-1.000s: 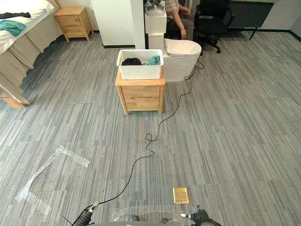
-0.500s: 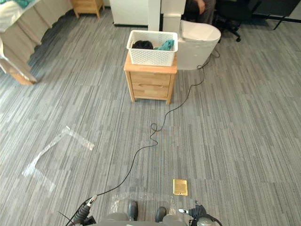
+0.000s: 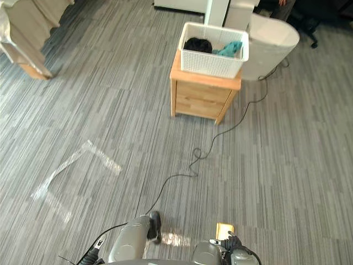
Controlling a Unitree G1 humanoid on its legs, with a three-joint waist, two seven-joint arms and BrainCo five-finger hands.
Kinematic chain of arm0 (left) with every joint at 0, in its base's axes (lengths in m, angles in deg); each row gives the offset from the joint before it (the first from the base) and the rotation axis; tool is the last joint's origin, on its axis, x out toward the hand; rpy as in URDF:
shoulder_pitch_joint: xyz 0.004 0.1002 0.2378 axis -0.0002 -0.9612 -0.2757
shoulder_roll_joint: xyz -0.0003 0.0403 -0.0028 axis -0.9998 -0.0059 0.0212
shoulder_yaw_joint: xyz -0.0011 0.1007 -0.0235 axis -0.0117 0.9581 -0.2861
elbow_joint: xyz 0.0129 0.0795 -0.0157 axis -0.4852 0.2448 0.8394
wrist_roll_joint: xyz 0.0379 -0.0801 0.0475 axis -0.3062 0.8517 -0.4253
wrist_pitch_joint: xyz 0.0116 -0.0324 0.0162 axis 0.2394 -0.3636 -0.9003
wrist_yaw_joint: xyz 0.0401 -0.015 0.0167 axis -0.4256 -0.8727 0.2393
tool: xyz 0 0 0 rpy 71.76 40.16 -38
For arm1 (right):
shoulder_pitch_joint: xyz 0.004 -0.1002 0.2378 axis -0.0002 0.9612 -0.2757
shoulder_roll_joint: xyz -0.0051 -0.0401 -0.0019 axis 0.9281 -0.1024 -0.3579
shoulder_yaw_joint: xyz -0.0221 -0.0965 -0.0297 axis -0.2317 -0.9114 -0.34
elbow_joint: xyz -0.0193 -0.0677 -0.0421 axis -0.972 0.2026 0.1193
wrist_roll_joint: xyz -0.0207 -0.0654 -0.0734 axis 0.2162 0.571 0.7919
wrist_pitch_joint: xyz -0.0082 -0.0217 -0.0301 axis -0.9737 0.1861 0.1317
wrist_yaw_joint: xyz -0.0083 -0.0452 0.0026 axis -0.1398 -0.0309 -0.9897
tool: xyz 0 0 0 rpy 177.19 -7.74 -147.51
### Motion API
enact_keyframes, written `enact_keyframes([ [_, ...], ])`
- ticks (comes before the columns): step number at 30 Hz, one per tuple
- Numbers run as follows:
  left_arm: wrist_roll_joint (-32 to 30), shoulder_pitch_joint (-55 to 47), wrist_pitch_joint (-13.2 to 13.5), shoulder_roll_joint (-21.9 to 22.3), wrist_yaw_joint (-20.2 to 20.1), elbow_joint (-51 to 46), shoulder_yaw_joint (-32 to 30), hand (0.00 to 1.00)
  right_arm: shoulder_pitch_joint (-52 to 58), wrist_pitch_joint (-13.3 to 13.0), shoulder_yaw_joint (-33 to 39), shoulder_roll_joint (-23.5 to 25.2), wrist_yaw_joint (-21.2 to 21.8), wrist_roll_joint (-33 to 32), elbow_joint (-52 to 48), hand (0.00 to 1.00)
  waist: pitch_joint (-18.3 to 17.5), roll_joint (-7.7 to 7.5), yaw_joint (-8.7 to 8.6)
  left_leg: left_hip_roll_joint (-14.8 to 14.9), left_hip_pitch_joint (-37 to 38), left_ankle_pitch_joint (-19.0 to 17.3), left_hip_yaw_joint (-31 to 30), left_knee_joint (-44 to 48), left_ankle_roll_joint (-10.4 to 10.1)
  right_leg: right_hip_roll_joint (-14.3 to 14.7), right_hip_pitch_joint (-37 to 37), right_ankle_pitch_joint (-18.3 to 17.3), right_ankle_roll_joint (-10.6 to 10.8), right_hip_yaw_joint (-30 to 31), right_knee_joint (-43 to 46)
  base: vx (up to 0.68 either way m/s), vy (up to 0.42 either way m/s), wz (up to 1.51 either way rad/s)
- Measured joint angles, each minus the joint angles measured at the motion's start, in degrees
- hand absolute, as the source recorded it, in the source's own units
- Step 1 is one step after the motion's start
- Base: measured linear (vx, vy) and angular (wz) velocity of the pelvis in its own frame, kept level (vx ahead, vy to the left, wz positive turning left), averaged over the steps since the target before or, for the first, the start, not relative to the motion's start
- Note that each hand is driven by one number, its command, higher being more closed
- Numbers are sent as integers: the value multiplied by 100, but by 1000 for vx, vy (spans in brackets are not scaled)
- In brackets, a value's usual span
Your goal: Pick up the laundry basket with both hands and put the clothes into the washing machine.
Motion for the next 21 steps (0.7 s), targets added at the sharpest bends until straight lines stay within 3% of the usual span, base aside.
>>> enact_keyframes([
  [2, -4, 37, 1, -23, 13, -160, 12, 0, -123, -27, -110, 10, -8, -49, -78, 0, 11, 5, -58, 6, 705, 0, 53, -523, -2, 111, -382, -82, -103, -182, 422, 445, 72, -17],
  [4, -4, 67, 21, -24, 10, -394, 45, 0, -191, -56, -180, 140, -18, -81, -276, 0, 16, 19, -172, 8, 1198, 22, 109, -993, -40, 271, -707, -153, -191, -489, -292, 467, 25, -18],
  [6, -10, 172, 46, 36, 2, -499, 94, 0, -252, -125, -288, 192, 8, -125, -426, 0, 53, 123, -222, 33, 1581, 47, 180, -1352, -82, 457, -919, -193, -278, -791, -1771, 413, -20, -8],
  [7, -13, 342, 54, 122, -3, -502, 99, 0, -310, -134, -274, 190, 7, -125, -478, 0, 92, 241, -300, 77, 1788, 58, 176, -1593, -193, 592, -1050, 22, -295, -886, -3224, 325, -41, 11],
  [8, -14, 413, 59, 142, -2, -500, 104, 0, -320, -134, -251, 189, 6, -121, -499, 0, 102, 257, -303, 93, 1868, 56, 177, -1682, -264, 638, -1084, 253, -268, -869, -3821, 498, -84, 22],
  [9, -22, 517, 69, 145, -3, -499, 115, 0, -315, -131, -189, 207, 8, -123, -496, 0, 90, 234, -297, 87, 2049, 36, 180, -1849, -462, 698, -1037, 768, -208, -853, -4939, 450, -129, 22],
  [10, -43, 541, 78, 140, -7, -490, 132, 0, -305, -133, -154, 228, 9, -122, -494, 0, 96, 223, -296, 102, 2233, -48, 163, -1906, -623, 699, -1014, 1063, -193, -824, -5371, 599, -221, 26],
  [11, -87, 501, 84, 115, -5, -487, 139, 0, -265, -119, -104, 260, 16, -126, -477, 0, 55, 154, -291, 150, 2461, -190, 87, -1872, -862, 719, -985, 1251, -382, -662, -5344, 527, -239, 27],
  [12, -158, 485, 82, 121, -12, -479, 138, 0, -262, -129, -47, 261, 30, -124, -479, 0, 16, 174, -301, 304, 2515, -282, -7, -1620, -1016, 813, -998, 1582, -672, -553, -5008, 443, -231, 28],
  [13, -219, 483, 82, 121, -21, -477, 137, 0, -261, -133, -36, 261, 40, -123, -479, 0, 0, 192, -306, 424, 2418, -294, -103, -1277, -1050, 844, -1015, 1641, -760, -544, -4783, 553, -380, 33],
  [14, -255, 476, 83, 132, -25, -477, 140, 0, -253, -132, 44, 252, 63, -116, -454, 0, -34, 266, -318, 694, 2123, -230, -226, -362, -1155, 970, -959, 1619, -788, -583, -4561, 690, -466, 21],
  [15, -263, 404, 79, 282, -40, -478, 84, 0, -230, -131, 165, 198, 71, -113, -458, 0, -35, 552, -293, 1296, 1542, 324, -417, 1145, -1207, 1328, -640, 1326, -936, -727, -4570, 701, -467, 1],
  [16, -263, 334, 63, 340, -76, -477, 47, 0, -210, -118, 170, 185, 66, -114, -459, 0, -32, 638, -277, 1531, 1246, 837, -449, 1754, -983, 1509, -462, 1233, -1035, -730, -4626, 596, -316, -43],
  [17, -263, 180, 12, 405, -138, -465, 18, 0, -142, -99, 165, 204, 62, -115, -467, 0, -39, 686, -248, 1916, 824, 1727, -499, 2791, -844, 1799, -119, 1090, -1144, -635, -4796, 597, -268, -69],
  [18, -226, 176, 8, 405, -178, -479, -38, 0, -86, -81, 179, 253, 46, -121, -450, 0, -26, 669, -234, 2041, 376, 1384, -593, 3645, -784, 1977, 235, 987, -1236, -512, -4969, 592, -249, -72],
  [19, -232, 214, 2, 341, -196, -477, -10, 0, -85, -75, 182, 243, 24, -117, -432, 0, -9, 630, -213, 2028, 202, 1197, -604, 3855, -815, 2017, 419, 971, -1259, -419, -5066, 562, -224, -65],
  [21, -248, 271, 9, 232, -248, -518, 38, 0, -57, 8, 194, 210, -4, -118, -319, 0, 26, 446, -143, 1795, -122, 786, -350, 3585, -944, 2002, 1029, 972, -1259, -100, -5508, 552, -186, -73],
])
